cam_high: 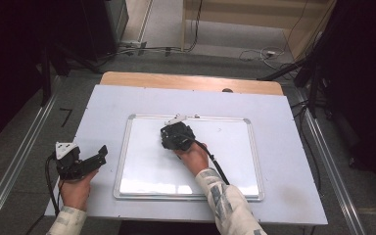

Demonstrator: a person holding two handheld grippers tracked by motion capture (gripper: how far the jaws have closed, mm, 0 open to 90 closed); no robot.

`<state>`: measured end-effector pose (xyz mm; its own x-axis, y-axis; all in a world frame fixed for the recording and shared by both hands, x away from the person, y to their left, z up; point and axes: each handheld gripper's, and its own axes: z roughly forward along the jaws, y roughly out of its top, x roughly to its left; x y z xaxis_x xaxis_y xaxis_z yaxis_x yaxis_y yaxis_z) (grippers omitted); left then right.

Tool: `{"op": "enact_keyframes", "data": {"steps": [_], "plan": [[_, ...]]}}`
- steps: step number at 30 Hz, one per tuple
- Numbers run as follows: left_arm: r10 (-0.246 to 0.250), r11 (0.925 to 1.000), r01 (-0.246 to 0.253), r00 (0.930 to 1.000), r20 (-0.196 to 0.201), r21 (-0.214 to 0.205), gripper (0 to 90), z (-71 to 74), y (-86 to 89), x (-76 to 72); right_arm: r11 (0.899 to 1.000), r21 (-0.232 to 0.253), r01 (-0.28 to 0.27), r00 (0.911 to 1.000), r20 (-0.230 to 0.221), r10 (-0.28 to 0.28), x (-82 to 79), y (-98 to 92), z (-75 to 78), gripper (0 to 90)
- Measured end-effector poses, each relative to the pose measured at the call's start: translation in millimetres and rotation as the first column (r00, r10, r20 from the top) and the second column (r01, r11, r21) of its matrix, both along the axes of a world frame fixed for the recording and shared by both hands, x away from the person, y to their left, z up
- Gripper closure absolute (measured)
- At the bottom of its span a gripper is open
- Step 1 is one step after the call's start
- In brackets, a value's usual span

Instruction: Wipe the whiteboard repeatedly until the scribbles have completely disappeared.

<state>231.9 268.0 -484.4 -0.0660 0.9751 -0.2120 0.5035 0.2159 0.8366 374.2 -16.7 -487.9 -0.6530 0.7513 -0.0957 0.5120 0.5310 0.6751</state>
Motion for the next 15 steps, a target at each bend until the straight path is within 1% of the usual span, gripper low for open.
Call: {"op": "enact_keyframes", "data": {"steps": [7,15], "plan": [[0.006,1.0,-0.006,1.0,-0.001,-0.001,6.2,0.0,1.0,-1.5,0.999,-0.008,0.036,0.9993,-0.006,-0.036,6.0,-12.8,0.9,39.4],[0.007,1.0,-0.007,1.0,-0.002,-0.002,6.3,-0.3,1.5,-1.5,0.997,-0.003,0.075,0.9972,-0.009,-0.075,12.1,-26.0,1.3,39.4]]}}
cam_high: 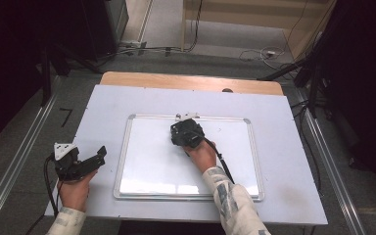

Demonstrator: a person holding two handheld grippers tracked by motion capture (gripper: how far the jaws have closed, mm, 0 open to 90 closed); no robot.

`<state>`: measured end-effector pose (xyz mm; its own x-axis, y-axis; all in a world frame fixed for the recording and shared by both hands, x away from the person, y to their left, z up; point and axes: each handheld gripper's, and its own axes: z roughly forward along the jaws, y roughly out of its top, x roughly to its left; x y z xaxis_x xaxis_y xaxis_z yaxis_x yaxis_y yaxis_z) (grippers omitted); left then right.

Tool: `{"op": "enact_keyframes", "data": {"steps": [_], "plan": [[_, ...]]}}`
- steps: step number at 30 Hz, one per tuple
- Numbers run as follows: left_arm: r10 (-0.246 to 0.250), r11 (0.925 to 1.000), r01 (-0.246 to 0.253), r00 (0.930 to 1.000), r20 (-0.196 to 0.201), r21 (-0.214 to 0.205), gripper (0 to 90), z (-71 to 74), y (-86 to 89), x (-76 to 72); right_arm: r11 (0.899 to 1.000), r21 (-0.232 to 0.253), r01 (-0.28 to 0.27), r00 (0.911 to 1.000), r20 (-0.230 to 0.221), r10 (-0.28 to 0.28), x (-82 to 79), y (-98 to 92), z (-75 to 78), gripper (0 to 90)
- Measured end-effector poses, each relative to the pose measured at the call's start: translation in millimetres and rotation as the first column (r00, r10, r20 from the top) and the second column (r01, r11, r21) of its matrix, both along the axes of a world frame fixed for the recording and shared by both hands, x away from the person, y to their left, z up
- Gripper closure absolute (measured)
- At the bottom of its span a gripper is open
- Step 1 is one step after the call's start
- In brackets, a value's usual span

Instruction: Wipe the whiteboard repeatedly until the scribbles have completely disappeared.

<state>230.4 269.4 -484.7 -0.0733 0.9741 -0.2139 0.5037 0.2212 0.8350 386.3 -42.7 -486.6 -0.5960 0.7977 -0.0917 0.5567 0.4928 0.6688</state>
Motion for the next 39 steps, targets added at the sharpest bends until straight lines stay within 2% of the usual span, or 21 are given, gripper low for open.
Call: {"op": "enact_keyframes", "data": {"steps": [18,26,39], "plan": [[0.0,1.0,0.0,1.0,0.002,0.002,6.2,-0.1,-0.3,-0.5,0.995,0.011,0.096,0.9954,-0.004,-0.096,9.3,-52.0,0.6,39.4],[-0.001,1.0,0.001,1.0,-0.002,0.004,6.2,0.0,-0.6,-0.6,0.989,0.016,0.15,0.9887,-0.004,-0.15,11.2,-81.4,0.8,39.4],[-0.001,1.0,0.001,1.0,-0.001,0.005,6.3,-0.2,-0.9,-0.7,0.97,0.021,0.241,0.9705,-0.013,-0.241,14.0,-126.2,1.8,39.3]]}}
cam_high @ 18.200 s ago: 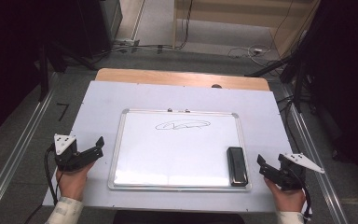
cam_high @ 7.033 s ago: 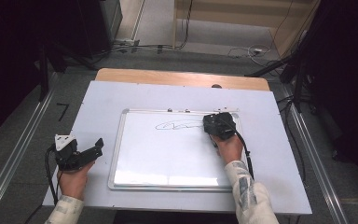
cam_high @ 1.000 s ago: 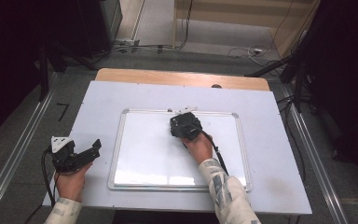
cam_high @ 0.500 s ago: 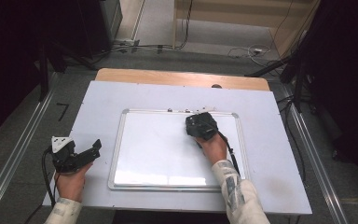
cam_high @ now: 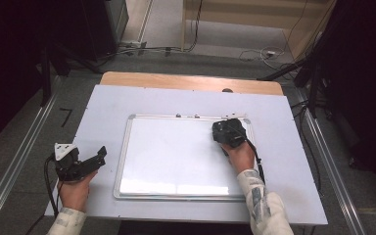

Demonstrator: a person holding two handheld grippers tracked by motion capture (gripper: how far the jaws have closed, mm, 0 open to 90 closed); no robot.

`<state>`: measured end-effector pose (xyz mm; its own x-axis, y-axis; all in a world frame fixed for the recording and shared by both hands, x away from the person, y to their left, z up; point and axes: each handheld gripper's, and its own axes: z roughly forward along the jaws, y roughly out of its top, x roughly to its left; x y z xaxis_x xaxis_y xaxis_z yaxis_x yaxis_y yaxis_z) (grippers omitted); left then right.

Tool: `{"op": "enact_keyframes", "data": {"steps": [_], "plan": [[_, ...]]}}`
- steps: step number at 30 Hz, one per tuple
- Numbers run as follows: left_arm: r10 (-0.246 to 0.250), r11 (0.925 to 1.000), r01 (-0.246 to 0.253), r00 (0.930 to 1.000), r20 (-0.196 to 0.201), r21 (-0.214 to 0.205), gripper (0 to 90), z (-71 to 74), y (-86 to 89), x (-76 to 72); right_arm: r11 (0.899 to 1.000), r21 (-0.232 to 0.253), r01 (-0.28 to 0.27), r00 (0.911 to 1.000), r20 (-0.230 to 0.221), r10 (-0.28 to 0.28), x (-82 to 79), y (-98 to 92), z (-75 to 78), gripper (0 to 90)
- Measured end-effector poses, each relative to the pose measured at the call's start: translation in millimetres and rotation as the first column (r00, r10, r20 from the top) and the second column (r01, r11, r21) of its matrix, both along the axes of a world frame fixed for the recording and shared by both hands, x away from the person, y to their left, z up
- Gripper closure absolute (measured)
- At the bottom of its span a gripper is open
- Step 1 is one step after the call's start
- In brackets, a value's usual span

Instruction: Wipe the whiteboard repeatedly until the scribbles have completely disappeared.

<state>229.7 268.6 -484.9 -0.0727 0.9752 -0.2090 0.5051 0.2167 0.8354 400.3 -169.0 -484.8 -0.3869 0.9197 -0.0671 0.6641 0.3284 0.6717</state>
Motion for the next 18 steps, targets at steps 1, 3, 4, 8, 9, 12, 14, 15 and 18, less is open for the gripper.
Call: {"op": "enact_keyframes", "data": {"steps": [1,3,4,8,9,12,14,15,18], "plan": [[0.0,1.0,0.0,1.0,0.0,0.001,6.2,0.0,0.0,0.0,1.0,-0.002,0.005,1.0,0.001,-0.005,0.2,-2.5,0.0,39.4],[-0.001,1.0,0.001,1.0,0.0,0.001,6.2,0.0,0.0,-0.1,1.0,0.0,0.021,0.9998,-0.001,-0.021,0.7,-9.8,0.2,39.3],[0.0,1.0,0.0,1.0,0.0,0.001,6.2,0.0,-0.1,0.0,1.0,-0.002,0.026,0.9997,0.0,-0.026,1.1,-12.4,0.2,39.4],[-0.001,1.0,0.001,1.0,-0.001,0.001,6.2,0.1,-0.1,-0.2,0.999,-0.003,0.053,0.9986,0.0,-0.053,3.0,-23.4,0.4,39.3],[-0.001,1.0,0.001,1.0,0.0,0.001,6.2,0.1,0.0,-0.2,0.998,-0.002,0.062,0.9981,-0.002,-0.062,3.5,-26.3,0.6,39.3],[0.001,1.0,-0.001,1.0,-0.001,0.001,6.3,-0.1,0.2,-0.2,0.997,-0.003,0.075,0.9972,0.0,-0.075,4.5,-31.6,0.6,39.3],[0.001,1.0,-0.001,1.0,-0.001,0.001,6.2,0.0,0.3,-0.3,0.997,-0.003,0.083,0.9966,-0.001,-0.083,4.6,-34.3,0.6,39.3],[0.002,1.0,-0.002,1.0,-0.001,0.0,6.3,0.0,0.2,-0.3,0.996,-0.001,0.091,0.9959,0.0,-0.091,4.6,-35.4,0.6,39.3],[0.003,1.0,-0.003,1.0,-0.002,-0.001,6.3,-0.1,0.2,-0.4,0.995,0.001,0.1,0.995,0.001,-0.1,4.1,-38.7,0.4,39.3]]}}
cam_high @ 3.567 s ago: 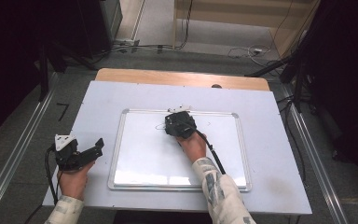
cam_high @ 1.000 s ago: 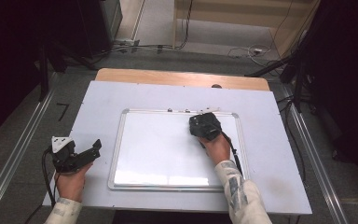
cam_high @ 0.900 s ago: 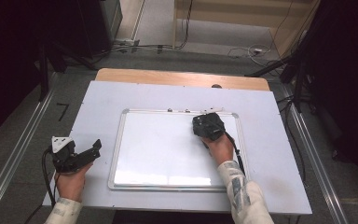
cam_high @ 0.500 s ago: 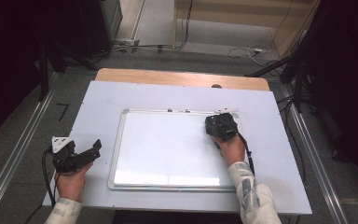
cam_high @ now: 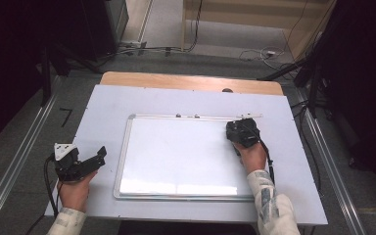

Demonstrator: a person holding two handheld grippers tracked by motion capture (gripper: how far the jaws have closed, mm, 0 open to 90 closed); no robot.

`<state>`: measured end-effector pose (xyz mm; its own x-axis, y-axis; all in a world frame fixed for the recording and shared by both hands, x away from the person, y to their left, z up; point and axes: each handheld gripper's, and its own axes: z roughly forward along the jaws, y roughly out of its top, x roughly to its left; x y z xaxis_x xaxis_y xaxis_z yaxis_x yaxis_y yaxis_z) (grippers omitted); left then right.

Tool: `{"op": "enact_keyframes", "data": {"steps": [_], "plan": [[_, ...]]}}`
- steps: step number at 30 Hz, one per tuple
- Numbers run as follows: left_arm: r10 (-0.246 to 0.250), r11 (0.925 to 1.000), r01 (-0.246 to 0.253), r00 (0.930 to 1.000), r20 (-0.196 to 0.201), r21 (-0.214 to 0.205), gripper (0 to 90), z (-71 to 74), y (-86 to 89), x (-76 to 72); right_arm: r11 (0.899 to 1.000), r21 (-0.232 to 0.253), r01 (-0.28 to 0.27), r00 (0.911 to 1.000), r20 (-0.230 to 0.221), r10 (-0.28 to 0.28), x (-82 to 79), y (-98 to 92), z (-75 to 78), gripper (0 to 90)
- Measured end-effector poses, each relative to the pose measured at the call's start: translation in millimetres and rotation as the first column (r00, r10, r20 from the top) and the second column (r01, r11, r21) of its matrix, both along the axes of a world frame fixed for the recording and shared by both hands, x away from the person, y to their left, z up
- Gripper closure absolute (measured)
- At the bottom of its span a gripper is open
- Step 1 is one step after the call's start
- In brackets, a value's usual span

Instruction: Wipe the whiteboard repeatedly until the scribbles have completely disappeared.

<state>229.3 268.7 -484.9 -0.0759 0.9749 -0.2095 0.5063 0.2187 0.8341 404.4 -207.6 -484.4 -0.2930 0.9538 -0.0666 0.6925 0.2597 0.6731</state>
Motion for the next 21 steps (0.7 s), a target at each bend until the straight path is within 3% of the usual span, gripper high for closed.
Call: {"op": "enact_keyframes", "data": {"steps": [10,21], "plan": [[-0.006,1.0,0.006,1.0,-0.006,0.008,6.2,-0.4,-2.1,0.9,1.0,-0.009,0.007,1.0,0.006,-0.007,-0.9,3.9,-0.4,39.2],[-0.008,1.0,0.008,0.9999,-0.007,0.003,6.2,-0.9,-2.3,1.8,0.999,-0.012,-0.039,0.9992,0.003,0.039,-0.8,30.5,-0.5,39.2]]}}
